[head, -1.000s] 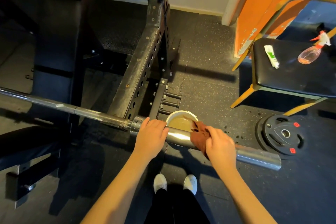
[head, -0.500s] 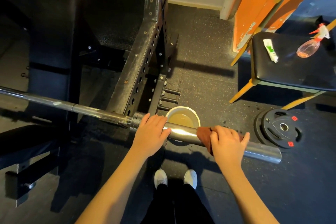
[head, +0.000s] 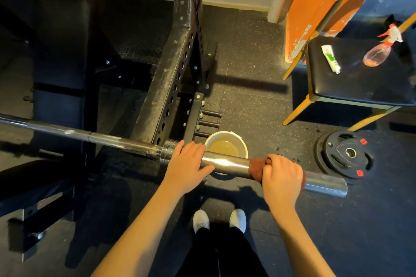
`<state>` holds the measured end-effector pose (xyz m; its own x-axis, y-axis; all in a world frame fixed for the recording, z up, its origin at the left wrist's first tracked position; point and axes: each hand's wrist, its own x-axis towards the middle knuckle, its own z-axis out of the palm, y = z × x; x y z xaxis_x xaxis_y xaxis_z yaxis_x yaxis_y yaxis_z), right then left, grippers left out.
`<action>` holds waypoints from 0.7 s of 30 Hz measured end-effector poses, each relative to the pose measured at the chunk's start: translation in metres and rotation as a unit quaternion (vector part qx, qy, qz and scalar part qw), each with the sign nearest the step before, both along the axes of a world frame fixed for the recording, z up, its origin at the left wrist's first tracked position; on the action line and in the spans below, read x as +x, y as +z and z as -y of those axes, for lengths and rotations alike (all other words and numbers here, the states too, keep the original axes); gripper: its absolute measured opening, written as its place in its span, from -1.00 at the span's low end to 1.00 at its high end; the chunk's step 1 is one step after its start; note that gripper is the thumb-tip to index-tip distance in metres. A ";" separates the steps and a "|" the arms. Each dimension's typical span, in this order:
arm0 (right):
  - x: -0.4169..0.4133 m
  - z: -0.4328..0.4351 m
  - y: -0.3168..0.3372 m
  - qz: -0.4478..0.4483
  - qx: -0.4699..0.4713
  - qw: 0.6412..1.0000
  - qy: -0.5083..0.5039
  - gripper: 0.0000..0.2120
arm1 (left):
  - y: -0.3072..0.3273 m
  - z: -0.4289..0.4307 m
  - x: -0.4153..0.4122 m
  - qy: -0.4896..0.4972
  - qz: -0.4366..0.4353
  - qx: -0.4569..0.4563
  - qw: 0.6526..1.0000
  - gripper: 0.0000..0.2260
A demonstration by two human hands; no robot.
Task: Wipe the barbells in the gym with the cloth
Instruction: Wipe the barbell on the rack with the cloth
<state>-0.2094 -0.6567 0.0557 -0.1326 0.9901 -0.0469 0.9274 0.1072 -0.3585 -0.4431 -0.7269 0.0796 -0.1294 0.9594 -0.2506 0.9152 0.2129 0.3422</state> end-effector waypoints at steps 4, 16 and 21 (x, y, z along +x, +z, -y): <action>-0.046 0.013 -0.001 -0.008 0.037 0.995 0.090 -0.64 | 0.004 -0.008 0.006 -0.037 -0.015 -0.031 0.999 -0.44; -0.016 0.004 0.000 0.024 0.029 0.999 0.009 -0.55 | -0.009 -0.023 0.023 -0.078 0.008 -0.028 0.997 -0.47; 0.010 -0.005 0.000 -0.008 0.026 0.986 0.162 -0.58 | -0.009 -0.024 0.024 -0.073 0.012 -0.027 0.997 -0.49</action>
